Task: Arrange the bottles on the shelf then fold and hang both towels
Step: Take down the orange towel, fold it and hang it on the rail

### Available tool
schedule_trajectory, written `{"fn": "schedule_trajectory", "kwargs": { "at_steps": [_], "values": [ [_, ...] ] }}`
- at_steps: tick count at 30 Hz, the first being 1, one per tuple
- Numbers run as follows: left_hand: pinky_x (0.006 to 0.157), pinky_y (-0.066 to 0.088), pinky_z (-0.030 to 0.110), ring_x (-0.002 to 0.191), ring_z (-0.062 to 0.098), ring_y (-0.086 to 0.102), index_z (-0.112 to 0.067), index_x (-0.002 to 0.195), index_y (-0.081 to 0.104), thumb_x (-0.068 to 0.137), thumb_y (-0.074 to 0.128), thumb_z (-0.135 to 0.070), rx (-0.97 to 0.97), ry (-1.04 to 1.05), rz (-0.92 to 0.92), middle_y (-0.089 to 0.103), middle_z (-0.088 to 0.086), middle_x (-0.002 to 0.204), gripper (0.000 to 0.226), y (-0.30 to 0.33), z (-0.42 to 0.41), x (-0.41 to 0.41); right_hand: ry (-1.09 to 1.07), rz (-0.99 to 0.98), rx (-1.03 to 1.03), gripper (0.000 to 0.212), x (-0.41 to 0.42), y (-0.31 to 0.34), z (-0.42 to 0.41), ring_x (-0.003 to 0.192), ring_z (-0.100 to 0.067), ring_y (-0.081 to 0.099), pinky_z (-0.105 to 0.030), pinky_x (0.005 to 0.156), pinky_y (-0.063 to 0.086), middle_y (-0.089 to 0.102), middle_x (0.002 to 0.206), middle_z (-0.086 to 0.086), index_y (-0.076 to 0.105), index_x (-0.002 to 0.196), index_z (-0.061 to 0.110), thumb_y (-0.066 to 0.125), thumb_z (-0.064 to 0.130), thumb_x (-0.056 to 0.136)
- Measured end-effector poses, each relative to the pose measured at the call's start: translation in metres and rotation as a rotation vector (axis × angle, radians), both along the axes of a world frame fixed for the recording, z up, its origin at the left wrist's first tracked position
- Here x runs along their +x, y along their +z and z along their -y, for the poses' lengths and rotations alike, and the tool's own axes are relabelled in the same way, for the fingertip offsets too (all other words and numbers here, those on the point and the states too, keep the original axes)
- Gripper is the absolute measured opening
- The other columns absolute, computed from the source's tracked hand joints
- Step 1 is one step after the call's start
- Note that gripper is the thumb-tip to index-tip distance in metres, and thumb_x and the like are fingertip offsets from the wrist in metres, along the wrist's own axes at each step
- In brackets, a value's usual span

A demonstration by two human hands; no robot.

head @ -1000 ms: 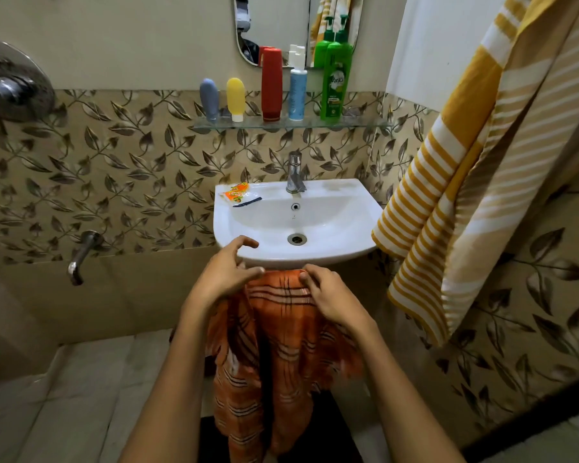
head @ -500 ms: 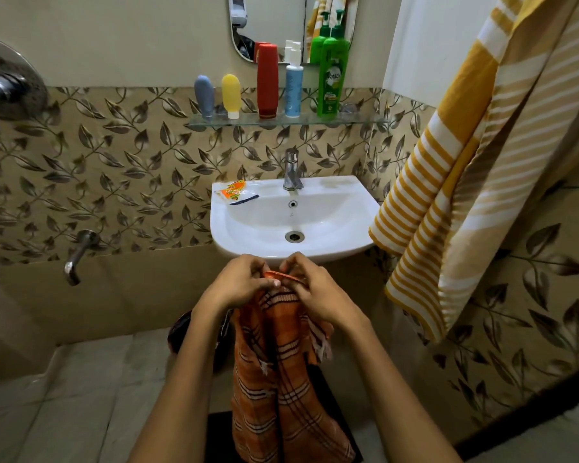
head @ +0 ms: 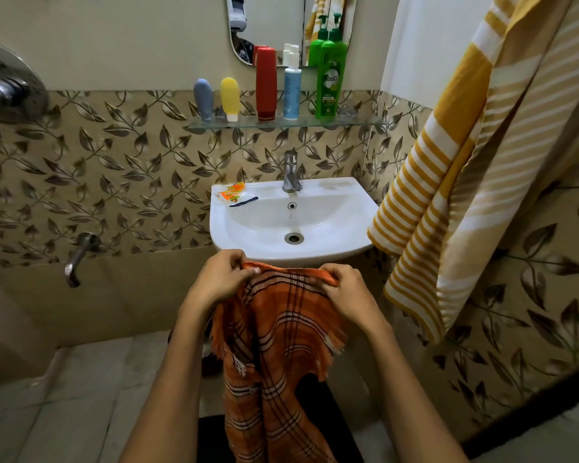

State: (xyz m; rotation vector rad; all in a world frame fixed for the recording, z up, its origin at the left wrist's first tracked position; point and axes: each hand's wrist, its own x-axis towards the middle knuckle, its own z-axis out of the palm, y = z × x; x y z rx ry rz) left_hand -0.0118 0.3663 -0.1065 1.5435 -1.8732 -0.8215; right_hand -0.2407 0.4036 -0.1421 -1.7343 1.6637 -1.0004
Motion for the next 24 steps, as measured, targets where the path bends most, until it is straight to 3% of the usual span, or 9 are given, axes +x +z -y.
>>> {"fn": "schedule_trajectory", "kwargs": {
  "at_steps": [5, 7, 9, 12, 14, 17, 18, 20, 24],
  "values": [
    [0.058, 0.029, 0.03, 0.06, 0.018, 0.041, -0.007, 0.07, 0.054, 0.082, 0.068, -0.021, 0.021, 0.113, 0.0, 0.04, -0.001, 0.055, 0.023, -0.007, 0.005, -0.005, 0.033, 0.188, -0.031, 0.019, 0.004, 0.01, 0.001, 0.069, -0.002, 0.059, -0.022, 0.065, 0.046, 0.065, 0.073, 0.002, 0.062, 0.082, 0.015, 0.062, 0.033, 0.088],
    [0.062, 0.032, 0.03, 0.064, 0.02, 0.044, -0.009, 0.066, 0.053, 0.082, 0.067, -0.022, 0.041, 0.159, 0.002, 0.043, 0.0, 0.056, 0.025, -0.01, 0.007, -0.007, 0.052, 0.272, -0.052, 0.017, 0.008, 0.013, 0.0, 0.062, 0.008, 0.053, -0.011, 0.061, 0.041, 0.057, 0.066, 0.01, 0.057, 0.078, 0.02, 0.058, 0.031, 0.091],
    [0.061, 0.032, 0.029, 0.064, 0.021, 0.045, -0.014, 0.061, 0.049, 0.082, 0.067, -0.022, 0.06, 0.203, 0.002, 0.043, -0.001, 0.055, 0.029, -0.012, 0.009, -0.008, 0.049, 0.341, -0.044, 0.016, 0.013, 0.015, 0.0, 0.062, 0.008, 0.051, -0.009, 0.061, 0.04, 0.054, 0.071, 0.01, 0.053, 0.081, 0.02, 0.054, 0.031, 0.093],
    [0.06, 0.034, 0.029, 0.066, 0.023, 0.049, -0.021, 0.064, 0.05, 0.08, 0.068, -0.023, 0.081, 0.263, -0.021, 0.045, -0.003, 0.057, 0.024, -0.017, 0.009, -0.009, 0.041, 0.371, 0.0, 0.021, 0.019, 0.014, 0.0, 0.071, -0.014, 0.051, -0.03, 0.067, 0.044, 0.053, 0.079, -0.008, 0.049, 0.088, 0.014, 0.053, 0.034, 0.093],
    [0.062, 0.037, 0.029, 0.065, 0.022, 0.049, -0.025, 0.074, 0.049, 0.079, 0.067, -0.021, 0.113, 0.272, -0.08, 0.046, -0.003, 0.06, 0.019, -0.018, 0.008, -0.011, 0.043, 0.409, 0.009, 0.019, 0.024, 0.014, 0.001, 0.074, -0.018, 0.056, -0.037, 0.069, 0.049, 0.058, 0.08, -0.01, 0.049, 0.088, 0.014, 0.056, 0.032, 0.092],
    [0.055, 0.037, 0.025, 0.058, 0.017, 0.046, -0.02, 0.086, 0.047, 0.081, 0.059, -0.014, 0.247, 0.294, -0.215, 0.048, 0.0, 0.066, 0.014, -0.014, 0.003, -0.017, 0.022, 0.415, -0.001, 0.017, 0.031, 0.013, -0.001, 0.08, -0.021, 0.067, -0.036, 0.075, 0.056, 0.067, 0.082, -0.006, 0.059, 0.084, 0.014, 0.062, 0.03, 0.089],
    [0.051, 0.035, 0.025, 0.056, 0.017, 0.045, -0.017, 0.082, 0.047, 0.082, 0.054, -0.01, 0.296, 0.303, -0.235, 0.048, 0.002, 0.067, 0.01, -0.013, 0.002, -0.018, 0.008, 0.399, -0.006, 0.018, 0.033, 0.011, -0.001, 0.083, -0.024, 0.068, -0.04, 0.078, 0.056, 0.069, 0.083, -0.008, 0.062, 0.085, 0.012, 0.064, 0.029, 0.088],
    [0.047, 0.029, 0.024, 0.05, 0.017, 0.036, -0.015, 0.068, 0.045, 0.086, 0.045, 0.0, 0.387, 0.287, -0.287, 0.041, 0.006, 0.063, 0.023, -0.012, 0.001, -0.02, -0.016, 0.373, -0.001, 0.016, 0.037, 0.008, -0.002, 0.086, -0.021, 0.068, -0.043, 0.083, 0.056, 0.07, 0.085, -0.006, 0.067, 0.088, 0.01, 0.065, 0.027, 0.087],
    [0.049, 0.032, 0.024, 0.051, 0.015, 0.036, -0.009, 0.077, 0.051, 0.09, 0.045, 0.01, 0.487, 0.324, -0.509, 0.043, 0.008, 0.063, 0.024, -0.007, -0.008, -0.022, -0.027, 0.308, 0.065, 0.016, 0.045, 0.0, -0.003, 0.094, -0.014, 0.066, -0.04, 0.091, 0.053, 0.07, 0.094, 0.001, 0.07, 0.098, 0.013, 0.057, 0.019, 0.092]
  ]
}}
